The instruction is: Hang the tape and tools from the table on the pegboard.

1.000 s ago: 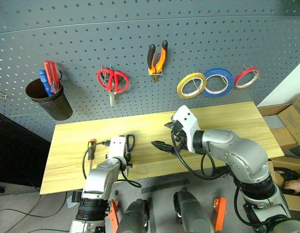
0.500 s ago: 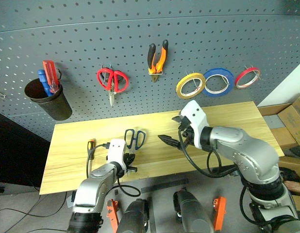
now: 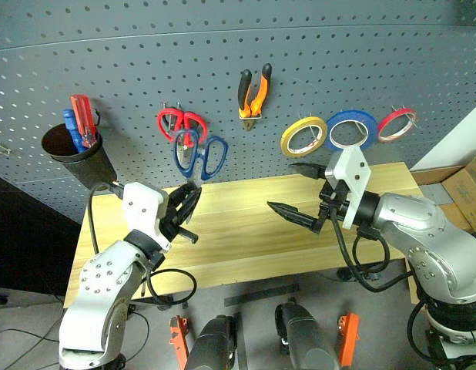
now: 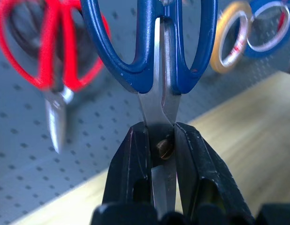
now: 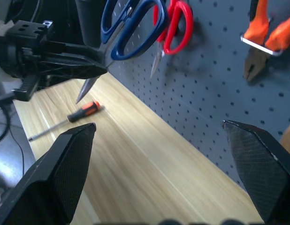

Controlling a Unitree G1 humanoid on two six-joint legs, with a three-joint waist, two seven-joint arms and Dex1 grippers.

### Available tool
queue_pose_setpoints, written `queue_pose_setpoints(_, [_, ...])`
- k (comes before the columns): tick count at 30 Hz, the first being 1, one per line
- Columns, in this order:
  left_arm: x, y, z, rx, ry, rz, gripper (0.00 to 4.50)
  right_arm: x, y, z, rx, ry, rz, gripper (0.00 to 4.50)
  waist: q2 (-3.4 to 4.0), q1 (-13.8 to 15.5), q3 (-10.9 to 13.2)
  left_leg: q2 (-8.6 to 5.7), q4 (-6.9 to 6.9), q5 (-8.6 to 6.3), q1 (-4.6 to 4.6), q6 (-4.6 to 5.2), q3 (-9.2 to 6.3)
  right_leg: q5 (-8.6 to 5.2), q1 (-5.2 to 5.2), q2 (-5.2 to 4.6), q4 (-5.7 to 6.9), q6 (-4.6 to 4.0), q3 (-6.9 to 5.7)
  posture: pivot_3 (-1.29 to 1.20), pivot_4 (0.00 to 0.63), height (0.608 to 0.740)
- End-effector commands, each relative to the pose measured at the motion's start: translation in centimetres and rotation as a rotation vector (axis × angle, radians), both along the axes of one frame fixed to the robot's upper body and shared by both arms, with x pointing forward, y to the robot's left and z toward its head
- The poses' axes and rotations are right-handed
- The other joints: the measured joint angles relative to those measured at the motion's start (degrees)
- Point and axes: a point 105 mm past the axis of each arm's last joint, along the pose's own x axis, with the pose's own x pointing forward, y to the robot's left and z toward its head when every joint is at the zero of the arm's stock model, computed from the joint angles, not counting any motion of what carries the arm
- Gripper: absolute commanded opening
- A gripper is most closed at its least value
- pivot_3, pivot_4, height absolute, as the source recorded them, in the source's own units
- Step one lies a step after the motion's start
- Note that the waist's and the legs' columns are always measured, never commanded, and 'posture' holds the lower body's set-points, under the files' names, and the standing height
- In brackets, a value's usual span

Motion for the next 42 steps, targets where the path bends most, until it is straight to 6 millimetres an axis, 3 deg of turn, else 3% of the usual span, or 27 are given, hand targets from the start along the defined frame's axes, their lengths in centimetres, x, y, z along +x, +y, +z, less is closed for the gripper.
queue_pose_setpoints(1, [0.0, 0.2, 2.2, -0.017, -0.099, 0.031, 0.45, 0.0, -0.1, 1.3, 0.024, -0.058, 0.005, 4.5, 0.0, 0.2, 0.0, 0.0, 0.0, 0.0, 0.0, 0.0, 0.0, 0.0, 0.0, 0.0, 0.0, 0.0, 0.0, -0.17, 0.246, 0.74])
queue_pose_setpoints(4, [1.0, 1.1, 2.6, -0.065, -0.1, 0.082, 0.45, 0.4, 0.0, 1.5, 0.024, -0.061, -0.004, 4.5, 0.0, 0.6, 0.0, -0.01, 0.01, 0.0, 0.0, 0.0, 0.01, 0.0, 0.0, 0.0, 0.0, 0.0, 0.0, -0.17, 0.247, 0.74])
queue_pose_setpoints(12, [3.3, 0.3, 1.4, -0.126, -0.032, 0.048, 0.45, 1.0, 0.3, 2.7, 0.025, -0.093, -0.011, 4.5, -0.01, 0.8, 0.0, 0.0, 0.03, 0.0, -0.04, -0.01, 0.01, 0.01, -0.03, 0.0, -0.01, 0.0, -0.03, -0.19, 0.255, 0.74])
queue_pose_setpoints(22, [4.2, 0.2, 0.4, -0.161, 0.002, 0.074, 0.45, 0.5, 0.3, 3.7, 0.09, -0.132, 0.009, 4.5, -0.01, 0.7, 0.0, 0.0, 0.01, 0.0, -0.05, 0.0, 0.03, 0.01, -0.06, 0.0, -0.02, 0.0, -0.02, -0.21, 0.261, 0.74])
queue_pose_setpoints(25, [3.8, 0.0, 0.3, -0.161, 0.009, 0.075, 1.45, 0.3, 0.5, 3.6, 0.102, -0.123, 0.019, 4.5, -0.01, 0.7, 0.0, 0.0, 0.01, 0.0, -0.05, 0.0, 0.02, 0.01, -0.06, 0.0, -0.01, -0.01, -0.04, -0.21, 0.262, 0.74])
queue_pose_setpoints(28, [3.0, 0.2, -1.5, -0.096, 0.084, 0.078, 2.43, 0.1, 0.7, 2.8, 0.125, -0.062, 0.013, 4.5, -0.01, 0.6, 0.0, 0.02, 0.01, 0.0, -0.04, -0.01, 0.04, 0.01, -0.06, 0.0, -0.01, -0.01, -0.03, -0.21, 0.262, 0.74])
queue_pose_setpoints(32, [1.9, 3.9, -6.2, -0.054, 0.302, 0.244, 3.83, -0.8, 1.6, -0.2, 0.082, 0.069, 0.017, 4.5, 0.0, 0.5, 0.0, 0.05, -0.04, -0.01, -0.02, -0.01, 0.03, 0.01, -0.07, 0.01, 0.0, -0.01, -0.03, -0.2, 0.265, 0.74])
queue_pose_setpoints(34, [1.2, 5.8, -8.2, -0.06, 0.409, 0.315, 3.83, -1.0, 2.1, -1.6, 0.058, 0.145, -0.001, 4.5, 0.0, 0.4, 0.0, 0.07, -0.04, -0.01, -0.01, 0.0, 0.06, 0.01, -0.08, 0.02, 0.02, -0.01, -0.02, -0.2, 0.265, 0.74])
queue_pose_setpoints(37, [0.0, 9.4, -11.1, 0.071, 0.576, 0.417, 3.83, -1.2, 3.6, -3.6, 0.107, 0.332, -0.054, 4.5, 0.01, 0.4, 0.0, 0.17, 0.0, -0.01, 0.0, 0.0, 0.06, 0.06, -0.09, 0.08, 0.05, -0.09, -0.07, -0.19, 0.268, 0.74])
queue_pose_setpoints(42, [0.9, 12.7, -12.2, 0.047, 0.692, 0.55, 3.83, -1.5, 5.6, -4.4, 0.111, 0.409, -0.073, 4.5, 0.02, 1.1, 0.0, 0.27, 0.01, 0.01, 0.02, -0.02, 0.06, 0.2, -0.1, 0.13, 0.04, -0.18, -0.17, -0.17, 0.263, 0.74])
